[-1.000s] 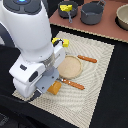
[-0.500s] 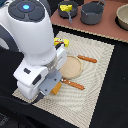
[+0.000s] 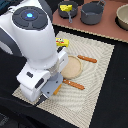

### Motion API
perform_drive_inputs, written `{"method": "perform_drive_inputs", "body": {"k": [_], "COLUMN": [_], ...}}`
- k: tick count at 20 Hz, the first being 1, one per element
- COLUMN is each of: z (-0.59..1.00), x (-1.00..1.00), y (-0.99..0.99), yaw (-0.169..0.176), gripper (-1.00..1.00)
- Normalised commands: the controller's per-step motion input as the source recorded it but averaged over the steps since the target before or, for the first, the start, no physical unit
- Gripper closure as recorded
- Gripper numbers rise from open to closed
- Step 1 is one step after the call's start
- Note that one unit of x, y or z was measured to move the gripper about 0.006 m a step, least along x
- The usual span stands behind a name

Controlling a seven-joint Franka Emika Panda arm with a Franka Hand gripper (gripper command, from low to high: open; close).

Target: Interact with the objects in diverse but meaningful ways.

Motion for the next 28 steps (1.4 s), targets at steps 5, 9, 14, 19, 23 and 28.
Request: {"method": "perform_drive_inputs", "body": {"k": [5, 9, 14, 19, 23, 28], "z": [0.06, 0.08, 0.08, 0.37, 1.0, 0.94], "x": [0.16, 0.14, 0.12, 0.17, 0.32, 0.37], "y": [-0.16, -0.18, -0.2, -0.17, -0.34, -0.5], "yaw": [0.0, 0.0, 0.0, 0.0, 0.0, 0.0], "gripper": [1.0, 1.0, 1.0, 1.0, 1.0, 1.0]}}
